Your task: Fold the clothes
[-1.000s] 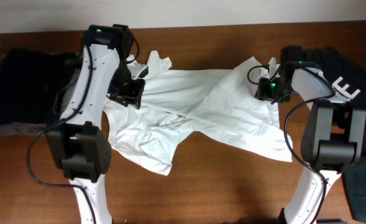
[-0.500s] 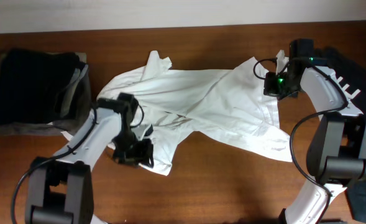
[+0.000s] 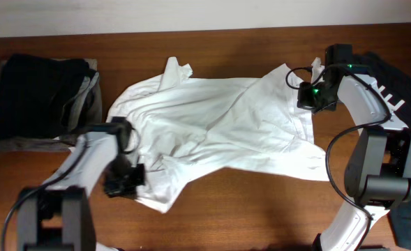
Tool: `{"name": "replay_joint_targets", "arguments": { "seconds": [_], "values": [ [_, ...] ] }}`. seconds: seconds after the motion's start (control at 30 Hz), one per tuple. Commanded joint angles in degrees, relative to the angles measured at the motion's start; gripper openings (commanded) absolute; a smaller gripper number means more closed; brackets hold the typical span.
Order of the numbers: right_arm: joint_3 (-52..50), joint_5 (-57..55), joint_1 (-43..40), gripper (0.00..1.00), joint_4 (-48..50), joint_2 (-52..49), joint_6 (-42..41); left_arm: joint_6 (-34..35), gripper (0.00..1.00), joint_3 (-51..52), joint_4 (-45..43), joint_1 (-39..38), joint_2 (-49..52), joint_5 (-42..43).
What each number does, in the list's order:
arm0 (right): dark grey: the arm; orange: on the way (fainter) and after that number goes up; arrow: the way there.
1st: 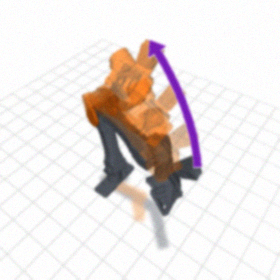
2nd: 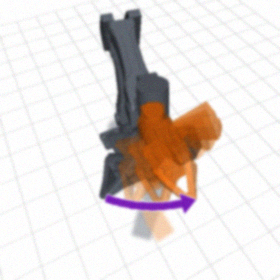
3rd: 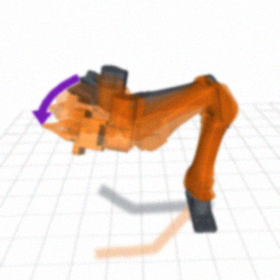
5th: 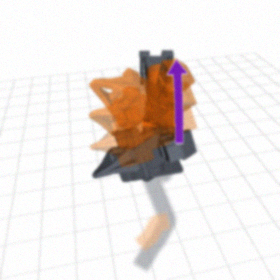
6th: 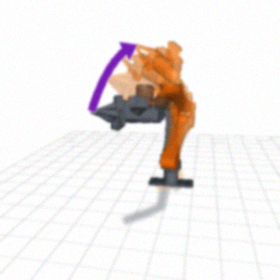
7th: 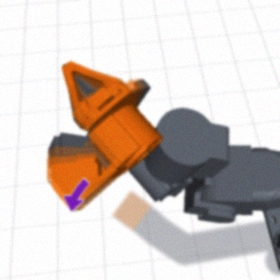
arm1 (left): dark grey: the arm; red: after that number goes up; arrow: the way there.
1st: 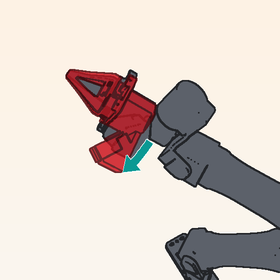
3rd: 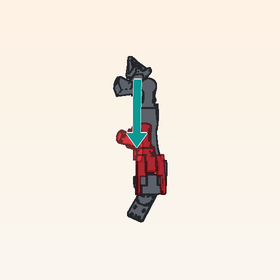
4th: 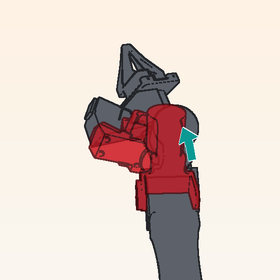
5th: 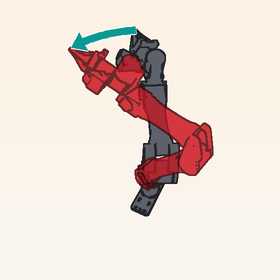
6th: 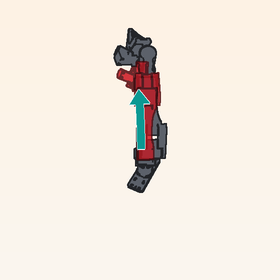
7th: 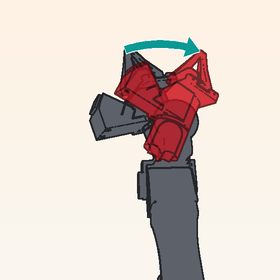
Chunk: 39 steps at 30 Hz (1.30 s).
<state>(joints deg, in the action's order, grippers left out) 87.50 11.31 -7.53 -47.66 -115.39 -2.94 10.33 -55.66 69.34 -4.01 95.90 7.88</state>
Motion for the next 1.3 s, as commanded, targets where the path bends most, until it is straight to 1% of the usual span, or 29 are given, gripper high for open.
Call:
{"name": "replay_joint_targets", "arguments": {
  "seconds": [0.0, 0.07, 0.17, 0.23, 0.3, 0.33, 0.37, 0.47, 0.53, 0.63, 0.67, 0.77, 0.8, 0.83, 0.87, 0.97, 1.0, 1.13, 1.27],
  "values": [
    [0.0, -2.82, -1.25, 0.04, 0.35, 0.98, -2.01, 0.04, 0.0, -2.64, 1.66, 8.07, -7.48, -6.67],
    [-0.02, -3.19, -1.22, 0.04, 0.63, 0.92, -2.03, -1.2, 0.0, -2.64, 3.23, 10.64, -9.27, -7.37],
    [-0.11, -1.51, -0.96, 0.05, 0.42, 0.66, -1.99, -1.18, 0.0, -2.64, 3.82, 11.69, -9.38, -7.91],
    [-0.42, -0.81, -0.28, 0.25, 0.55, 0.37, -1.99, -1.18, 0.0, -2.64, 3.76, 11.69, -9.38, -8.2],
    [-1.7, -0.59, 0.9, 0.34, 1.73, -0.46, -2.01, -1.16, 0.0, -2.62, 3.58, 11.69, -9.38, -8.76],
    [-2.73, -0.57, 1.6, 0.41, 2.86, -1.25, -2.01, -1.16, 0.0, -2.64, 3.54, 11.69, -9.38, -9.07],
    [-3.3, -0.55, 2.27, 0.41, 3.65, -2.32, -2.01, -1.16, 0.0, -2.64, 3.37, 11.69, -9.38, -9.2],
    [-3.32, -0.96, 2.64, 0.41, 3.48, -3.39, -1.99, -1.16, 0.0, -2.64, 2.67, 11.69, -9.38, -9.81],
    [-3.74, -3.3, 2.64, 0.4, 1.75, -3.52, -1.86, -1.16, 0.0, -2.64, 2.27, 11.69, -9.38, -10.8],
    [-5.22, -2.75, 2.64, 0.29, 0.9, -3.54, -1.75, -1.16, 0.0, -2.64, 1.81, 11.69, -9.38, -10.73],
    [-5.22, -2.75, 2.64, 0.27, 0.48, -3.54, -1.77, -1.16, 0.0, -2.64, 1.53, 11.69, -9.38, -10.73],
    [-5.22, -2.99, 2.6, 0.28, -1.6, -3.54, -0.66, -1.18, 0.0, -2.62, 1.27, 11.69, -9.38, -10.73],
    [-5.22, -2.71, 2.6, 0.22, -1.81, -3.54, -0.68, -1.18, 0.0, -2.64, 1.11, 11.69, -9.38, -10.73],
    [-5.07, -2.27, 2.6, 0.08, -2.43, -3.48, -0.68, -1.18, 0.0, -2.62, 0.96, 11.69, -9.38, -10.73],
    [-4.26, -2.4, 2.43, 0.04, -4.04, -3.1, -0.42, -1.18, 0.0, -2.62, 0.94, 11.69, -9.38, -10.73],
    [1.22, -3.23, -0.59, 0.04, -11.13, 1.29, -0.52, -1.2, 0.0, -2.64, 0.74, 11.69, -9.38, -11.37],
    [3.63, -4.48, -2.47, 0.04, -15.47, 2.86, -0.57, -1.2, 0.0, -2.62, 0.83, 11.69, -9.38, -12.57],
    [5.03, -8.55, -9.25, 0.04, -27.45, 4.44, -0.52, -1.2, 0.0, -2.64, 1.68, 11.69, -9.38, -13.77],
    [4.96, -8.9, -13.6, 0.05, -31.34, 4.39, -1.81, -1.2, 0.0, -2.64, 1.92, 11.69, -9.38, -13.77]
  ]
}}
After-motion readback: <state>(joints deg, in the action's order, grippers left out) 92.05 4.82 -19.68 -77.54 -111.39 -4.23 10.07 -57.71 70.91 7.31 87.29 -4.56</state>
